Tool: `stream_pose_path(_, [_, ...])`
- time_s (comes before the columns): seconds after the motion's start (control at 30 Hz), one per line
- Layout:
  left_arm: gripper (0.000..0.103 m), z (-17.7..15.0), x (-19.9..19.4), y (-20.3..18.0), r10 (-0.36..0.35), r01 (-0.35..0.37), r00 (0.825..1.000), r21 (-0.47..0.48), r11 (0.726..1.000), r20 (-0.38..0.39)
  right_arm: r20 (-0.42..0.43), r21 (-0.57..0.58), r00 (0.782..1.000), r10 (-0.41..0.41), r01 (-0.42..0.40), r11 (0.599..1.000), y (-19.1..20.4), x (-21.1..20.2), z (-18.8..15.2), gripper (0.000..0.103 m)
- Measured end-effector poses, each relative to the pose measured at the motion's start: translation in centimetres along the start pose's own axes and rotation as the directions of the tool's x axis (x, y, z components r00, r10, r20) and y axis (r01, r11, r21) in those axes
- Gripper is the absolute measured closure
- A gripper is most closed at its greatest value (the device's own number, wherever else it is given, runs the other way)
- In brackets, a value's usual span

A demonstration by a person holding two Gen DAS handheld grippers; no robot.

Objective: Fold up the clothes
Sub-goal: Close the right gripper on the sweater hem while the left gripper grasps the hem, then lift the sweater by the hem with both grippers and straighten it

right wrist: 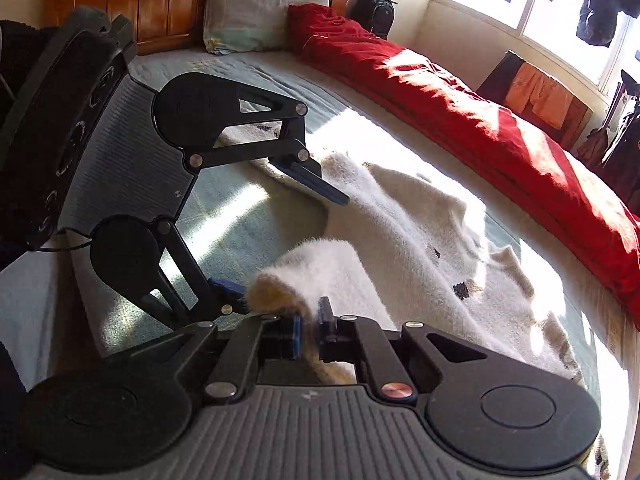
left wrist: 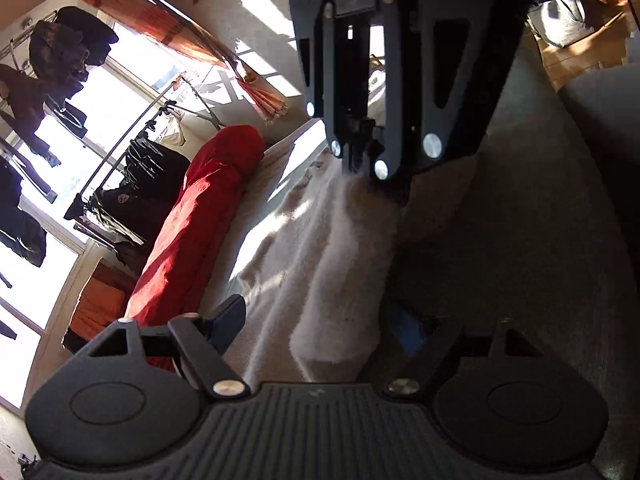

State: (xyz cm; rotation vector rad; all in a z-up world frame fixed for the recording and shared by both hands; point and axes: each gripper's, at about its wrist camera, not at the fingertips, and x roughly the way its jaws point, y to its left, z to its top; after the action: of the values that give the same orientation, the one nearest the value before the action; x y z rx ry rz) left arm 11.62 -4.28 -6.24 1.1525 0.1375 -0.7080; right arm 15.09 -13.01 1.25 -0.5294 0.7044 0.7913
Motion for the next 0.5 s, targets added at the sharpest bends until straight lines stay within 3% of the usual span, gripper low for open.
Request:
stream_pose_path(0.13, [0.038,0.7,1.0,-2.7,0.041,-0.045,0.999,0.242,0.969,0.023,0.000,0.018,1.000,0.024,-0.024,1.000,0.5,-0.4,0.1,0.095])
stream_pose_path(0.17, [0.047,0.9,1.4,-3.1,0.044,-0.048,0.999,0.272,0.961,0.022,0.000,0.018,1.000,0.027,-0.027,0.999,0.7,-0.6,0.1,0.095])
stream_pose_path(0.27, [0.082,1.4,2.3,-3.2,0.021,-0.016,1.000,0.241,0.970,-0.018,-0.006,0.005,1.000,0.014,-0.014,1.000,1.1,-1.0,0.2,0.094])
stream_pose_path(0.37, [0.090,1.9,2.2,-2.6,0.021,-0.014,0.999,0.172,0.985,-0.037,0.006,0.004,1.000,-0.003,0.003,1.000,1.0,-2.4,0.0,0.087])
stream_pose_path(0.43, [0.091,2.1,1.8,-1.9,0.038,-0.031,0.998,0.134,0.990,-0.046,0.018,0.011,1.000,-0.023,0.023,1.000,0.6,-3.6,-0.4,0.074])
stream_pose_path(0.5, [0.093,2.1,1.2,-1.0,0.062,-0.057,0.996,0.089,0.994,-0.057,0.021,0.043,0.998,-0.063,0.062,0.997,-0.4,-4.8,-0.8,0.070])
